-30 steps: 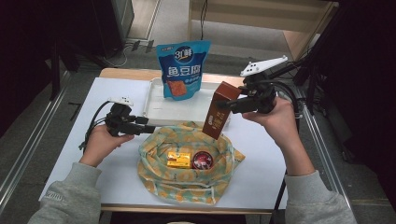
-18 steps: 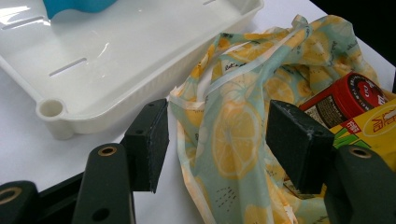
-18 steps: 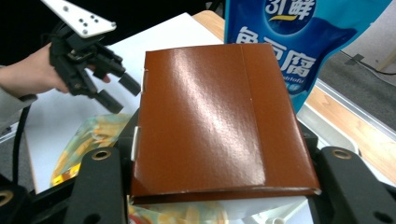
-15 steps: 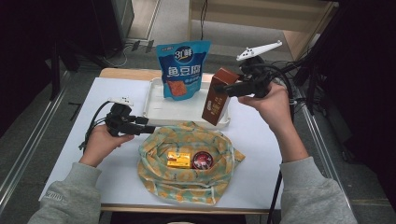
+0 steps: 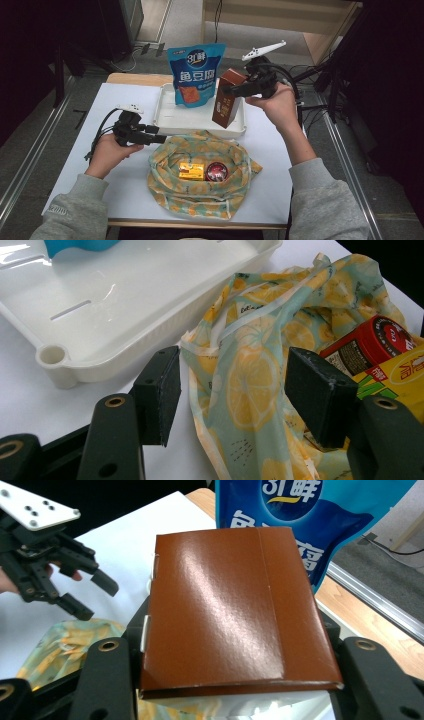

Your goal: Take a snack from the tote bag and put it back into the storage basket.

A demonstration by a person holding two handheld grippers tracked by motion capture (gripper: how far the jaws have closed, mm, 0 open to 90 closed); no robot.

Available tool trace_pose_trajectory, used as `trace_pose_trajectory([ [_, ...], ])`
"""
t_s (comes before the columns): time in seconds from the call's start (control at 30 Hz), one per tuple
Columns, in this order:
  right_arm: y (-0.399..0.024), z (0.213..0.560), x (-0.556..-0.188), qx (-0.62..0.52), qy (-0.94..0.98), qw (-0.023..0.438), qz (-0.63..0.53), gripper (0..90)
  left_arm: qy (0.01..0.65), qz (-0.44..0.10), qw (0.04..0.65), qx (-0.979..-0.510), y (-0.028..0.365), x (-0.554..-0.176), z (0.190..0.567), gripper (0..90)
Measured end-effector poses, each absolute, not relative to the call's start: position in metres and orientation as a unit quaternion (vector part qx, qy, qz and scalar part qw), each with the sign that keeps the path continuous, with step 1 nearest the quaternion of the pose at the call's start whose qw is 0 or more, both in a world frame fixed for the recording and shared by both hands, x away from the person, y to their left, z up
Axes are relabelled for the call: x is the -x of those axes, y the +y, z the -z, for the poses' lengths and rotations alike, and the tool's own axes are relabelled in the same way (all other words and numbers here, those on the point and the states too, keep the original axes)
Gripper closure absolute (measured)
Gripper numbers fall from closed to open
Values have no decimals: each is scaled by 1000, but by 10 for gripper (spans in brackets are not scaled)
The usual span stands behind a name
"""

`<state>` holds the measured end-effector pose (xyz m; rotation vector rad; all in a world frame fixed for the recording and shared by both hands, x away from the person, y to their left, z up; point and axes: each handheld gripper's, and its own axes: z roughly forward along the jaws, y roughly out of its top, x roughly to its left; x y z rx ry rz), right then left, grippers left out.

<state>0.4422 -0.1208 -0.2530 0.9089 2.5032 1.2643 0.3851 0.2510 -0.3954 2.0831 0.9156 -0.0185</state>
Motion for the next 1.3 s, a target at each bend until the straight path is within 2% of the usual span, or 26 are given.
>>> trace_pose_trajectory([
  [0.7, -90, 286, -478, -327, 845, 90, -412, 425, 362, 9, 419, -833, 251, -385, 396, 399],
  [1.3, -60, 308, -495, -331, 850, 84, -401, 425, 363, 11, 422, -831, 251, -385, 396, 399],
])
